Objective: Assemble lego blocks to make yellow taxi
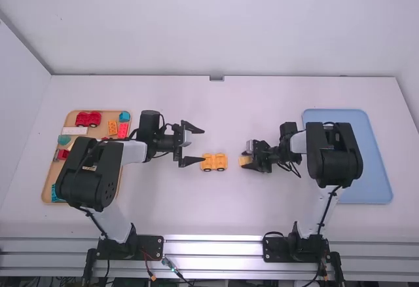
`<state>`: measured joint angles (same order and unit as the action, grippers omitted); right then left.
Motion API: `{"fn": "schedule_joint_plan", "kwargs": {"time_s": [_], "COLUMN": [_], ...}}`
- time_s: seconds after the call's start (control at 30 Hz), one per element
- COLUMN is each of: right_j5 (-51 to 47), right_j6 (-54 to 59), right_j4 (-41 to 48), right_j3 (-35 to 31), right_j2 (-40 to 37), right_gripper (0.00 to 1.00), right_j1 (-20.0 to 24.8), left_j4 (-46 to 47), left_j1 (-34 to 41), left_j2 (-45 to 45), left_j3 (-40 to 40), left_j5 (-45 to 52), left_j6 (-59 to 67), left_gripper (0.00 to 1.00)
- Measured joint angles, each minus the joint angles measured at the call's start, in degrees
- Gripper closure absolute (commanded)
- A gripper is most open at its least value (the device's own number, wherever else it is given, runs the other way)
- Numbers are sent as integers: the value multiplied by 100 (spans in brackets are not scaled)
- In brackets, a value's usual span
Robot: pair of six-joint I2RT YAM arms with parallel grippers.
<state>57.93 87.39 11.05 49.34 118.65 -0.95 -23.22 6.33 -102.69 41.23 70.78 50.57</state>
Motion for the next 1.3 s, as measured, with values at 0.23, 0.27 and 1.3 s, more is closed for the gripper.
{"fn": "schedule_joint_plan", "kwargs": {"time_s": [0.23, 0.27, 1.3], "right_j5": [0, 0, 195], "right_j6": [-9, -4, -374], "right_j4": [-4, -4, 389], "right_j3": [-2, 0, -2], "right_j2": [2, 0, -1123], "right_gripper": [66, 66, 76], "right_j1": [4, 4, -492], "left_j4": [120, 166, -452], "left_j1": [0, 0, 713], "left_j2": [0, 0, -1366], "left_j3": [0, 0, 0], "left_j5": [-7, -9, -1130], "left_j6": [-2, 0, 195], "left_gripper": [1, 1, 1]}}
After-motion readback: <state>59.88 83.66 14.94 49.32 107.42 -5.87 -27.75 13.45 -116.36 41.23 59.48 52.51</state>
